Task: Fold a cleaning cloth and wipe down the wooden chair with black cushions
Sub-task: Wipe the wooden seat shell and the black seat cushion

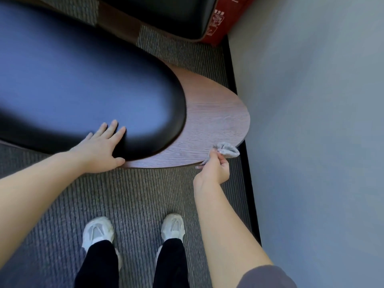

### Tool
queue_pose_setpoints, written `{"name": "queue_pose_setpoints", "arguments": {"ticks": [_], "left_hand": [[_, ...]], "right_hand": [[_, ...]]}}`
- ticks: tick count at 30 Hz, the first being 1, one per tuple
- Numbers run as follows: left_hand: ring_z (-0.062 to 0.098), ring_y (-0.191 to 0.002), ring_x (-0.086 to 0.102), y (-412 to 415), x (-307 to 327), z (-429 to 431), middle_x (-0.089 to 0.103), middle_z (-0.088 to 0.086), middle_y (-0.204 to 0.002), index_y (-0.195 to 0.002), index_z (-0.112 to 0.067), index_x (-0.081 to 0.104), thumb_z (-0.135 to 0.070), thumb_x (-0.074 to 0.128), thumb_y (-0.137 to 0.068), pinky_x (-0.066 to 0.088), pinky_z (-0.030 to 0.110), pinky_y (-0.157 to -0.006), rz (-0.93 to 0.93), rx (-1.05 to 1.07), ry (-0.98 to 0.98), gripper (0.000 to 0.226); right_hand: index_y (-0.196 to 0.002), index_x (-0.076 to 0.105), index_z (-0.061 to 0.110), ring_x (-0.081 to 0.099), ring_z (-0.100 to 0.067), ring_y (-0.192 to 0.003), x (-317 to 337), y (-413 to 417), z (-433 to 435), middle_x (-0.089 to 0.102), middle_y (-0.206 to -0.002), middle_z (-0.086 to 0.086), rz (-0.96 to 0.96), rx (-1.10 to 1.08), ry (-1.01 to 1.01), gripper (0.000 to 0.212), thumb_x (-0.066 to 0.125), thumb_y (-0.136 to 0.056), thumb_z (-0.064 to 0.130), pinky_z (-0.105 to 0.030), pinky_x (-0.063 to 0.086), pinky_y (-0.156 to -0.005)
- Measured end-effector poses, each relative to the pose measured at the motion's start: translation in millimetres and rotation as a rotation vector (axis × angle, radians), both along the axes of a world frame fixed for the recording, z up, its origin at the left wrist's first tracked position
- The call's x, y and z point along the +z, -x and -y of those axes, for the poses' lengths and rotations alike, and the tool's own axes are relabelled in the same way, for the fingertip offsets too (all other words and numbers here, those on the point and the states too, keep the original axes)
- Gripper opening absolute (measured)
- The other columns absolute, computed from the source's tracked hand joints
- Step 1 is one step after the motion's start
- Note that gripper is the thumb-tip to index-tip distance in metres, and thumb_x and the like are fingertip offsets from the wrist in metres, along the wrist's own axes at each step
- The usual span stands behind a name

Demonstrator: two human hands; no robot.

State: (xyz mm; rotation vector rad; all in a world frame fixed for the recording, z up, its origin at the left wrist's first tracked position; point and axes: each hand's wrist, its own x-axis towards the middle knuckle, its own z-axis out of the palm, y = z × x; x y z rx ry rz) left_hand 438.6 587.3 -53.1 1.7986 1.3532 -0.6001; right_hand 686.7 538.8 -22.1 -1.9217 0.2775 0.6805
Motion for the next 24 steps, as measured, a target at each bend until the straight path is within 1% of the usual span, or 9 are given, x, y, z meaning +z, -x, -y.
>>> {"name": "queue_pose_setpoints", "arguments": {"ticks": [5,7,8,10,12,16,20,22,24], "left_hand": [[0.02,-0.15,-0.014,2,1,2,-0.02,0.0,-0.162,-0.156,-0.024,-0.009,-0.043,0.054,-0.095,0.005,0.045,-0.121,0.062,0.057,-0.018,0.089],[0.02,-0.15,-0.013,3,1,5,-0.019,0.001,-0.162,-0.156,-0.023,-0.007,-0.044,0.054,-0.095,0.006,0.046,-0.121,0.055,0.06,-0.033,0.089],[0.02,-0.151,-0.012,3,1,8,-0.017,0.001,-0.163,-0.156,-0.023,-0.005,-0.044,0.054,-0.095,0.007,0.047,-0.121,0.053,0.07,-0.037,0.087],[0.022,-0.151,-0.007,1,3,14,-0.01,0.003,-0.164,-0.157,-0.022,0.005,-0.041,0.055,-0.095,0.011,0.048,-0.121,0.065,0.127,-0.061,0.082],[0.027,-0.151,0.009,-7,10,24,0.01,0.009,-0.163,-0.154,-0.018,0.025,-0.034,0.058,-0.093,0.02,0.048,-0.12,0.122,0.23,-0.134,0.071],[0.024,-0.124,0.05,-48,32,48,0.056,0.004,-0.133,-0.129,-0.018,0.059,-0.026,0.062,-0.089,0.042,0.045,-0.104,0.295,0.376,-0.261,0.041],[0.014,-0.092,0.064,-109,42,66,0.071,-0.006,-0.096,-0.097,-0.024,0.07,-0.029,0.061,-0.093,0.05,0.032,-0.089,0.416,0.645,0.105,0.011],[0.015,-0.083,0.068,-138,41,69,0.073,-0.004,-0.088,-0.085,-0.026,0.07,-0.033,0.062,-0.093,0.053,0.031,-0.078,0.468,0.768,0.253,0.013],[0.011,-0.078,0.067,-163,42,70,0.073,-0.006,-0.088,-0.086,-0.028,0.069,-0.036,0.063,-0.093,0.048,0.027,-0.067,0.516,0.878,0.342,0.012]], "right_hand": [[-0.08,0.057,0.013,0.054,-0.017,-0.061,4,10,3,0.061,-0.073,-0.003,-0.05,0.029,-0.037,0.016,0.065,-0.088,0.001,-0.023,0.043,-0.042],[-0.077,0.055,0.012,0.054,-0.013,-0.057,9,5,7,0.059,-0.07,-0.002,-0.059,0.107,-0.009,0.02,0.062,-0.088,-0.004,-0.02,0.046,-0.042],[-0.076,0.055,0.011,0.056,-0.014,-0.059,11,2,10,0.059,-0.07,-0.003,-0.066,0.163,0.004,0.021,0.062,-0.087,-0.005,-0.02,0.051,-0.048],[-0.077,0.059,0.012,0.062,-0.017,-0.074,13,-9,17,0.063,-0.075,-0.002,-0.087,0.313,0.034,0.017,0.065,-0.084,-0.003,-0.034,0.059,-0.078],[-0.08,0.063,0.015,0.063,-0.017,-0.09,19,-21,25,0.067,-0.085,0.002,-0.102,0.497,0.083,0.011,0.067,-0.084,0.005,-0.045,0.049,-0.099],[-0.098,0.067,0.019,0.059,-0.013,-0.109,35,-51,34,0.066,-0.112,0.003,-0.152,0.826,0.129,0.011,0.057,-0.093,0.017,-0.041,0.049,-0.097],[-0.099,0.066,0.026,0.055,-0.009,-0.117,46,-82,31,0.064,-0.116,0.009,-0.179,1.151,0.205,0.025,0.047,-0.095,0.011,-0.043,0.047,-0.102],[-0.103,0.064,0.029,0.053,-0.008,-0.12,50,-95,24,0.062,-0.119,0.014,-0.175,1.336,0.271,0.033,0.041,-0.095,0.006,-0.041,0.046,-0.102],[-0.111,0.063,0.029,0.051,-0.005,-0.12,54,-106,16,0.059,-0.12,0.018,-0.159,1.521,0.315,0.037,0.038,-0.096,0.006,-0.032,0.046,-0.097]]}}
